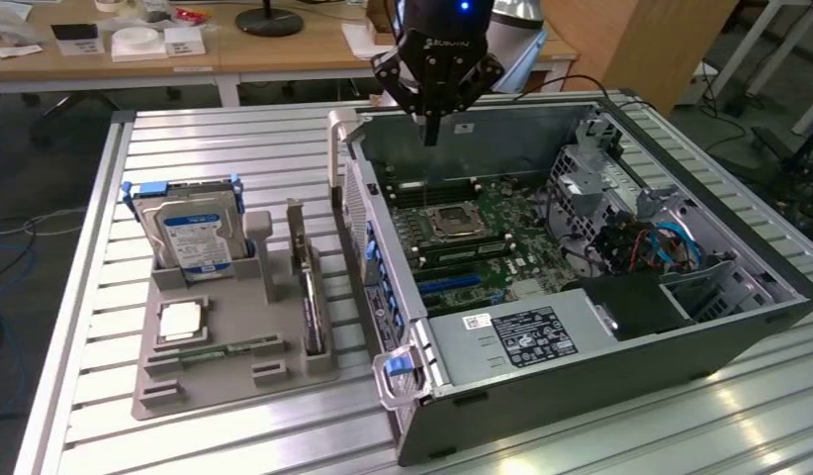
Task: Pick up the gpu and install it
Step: 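Reach for the gpu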
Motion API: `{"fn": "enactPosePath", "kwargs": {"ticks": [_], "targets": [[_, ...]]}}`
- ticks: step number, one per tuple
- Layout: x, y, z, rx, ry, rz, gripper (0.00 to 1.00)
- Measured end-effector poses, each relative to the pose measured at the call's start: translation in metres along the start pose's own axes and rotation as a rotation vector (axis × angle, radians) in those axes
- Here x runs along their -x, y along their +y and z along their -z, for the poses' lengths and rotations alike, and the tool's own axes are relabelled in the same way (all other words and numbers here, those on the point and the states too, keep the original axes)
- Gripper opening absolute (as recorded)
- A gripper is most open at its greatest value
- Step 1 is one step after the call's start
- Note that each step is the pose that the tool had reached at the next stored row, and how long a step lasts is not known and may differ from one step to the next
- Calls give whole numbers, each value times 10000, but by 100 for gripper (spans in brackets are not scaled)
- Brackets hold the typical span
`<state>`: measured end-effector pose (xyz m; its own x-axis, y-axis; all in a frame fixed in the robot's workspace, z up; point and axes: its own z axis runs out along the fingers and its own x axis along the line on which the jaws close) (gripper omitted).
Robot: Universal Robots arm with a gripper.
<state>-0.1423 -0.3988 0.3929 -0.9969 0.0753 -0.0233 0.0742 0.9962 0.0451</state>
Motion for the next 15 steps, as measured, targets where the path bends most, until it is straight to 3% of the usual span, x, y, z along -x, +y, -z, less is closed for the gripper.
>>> {"fn": "enactPosePath", "kwargs": {"ticks": [15], "targets": [[-256,-18,-1,0,0,0,11]]}}
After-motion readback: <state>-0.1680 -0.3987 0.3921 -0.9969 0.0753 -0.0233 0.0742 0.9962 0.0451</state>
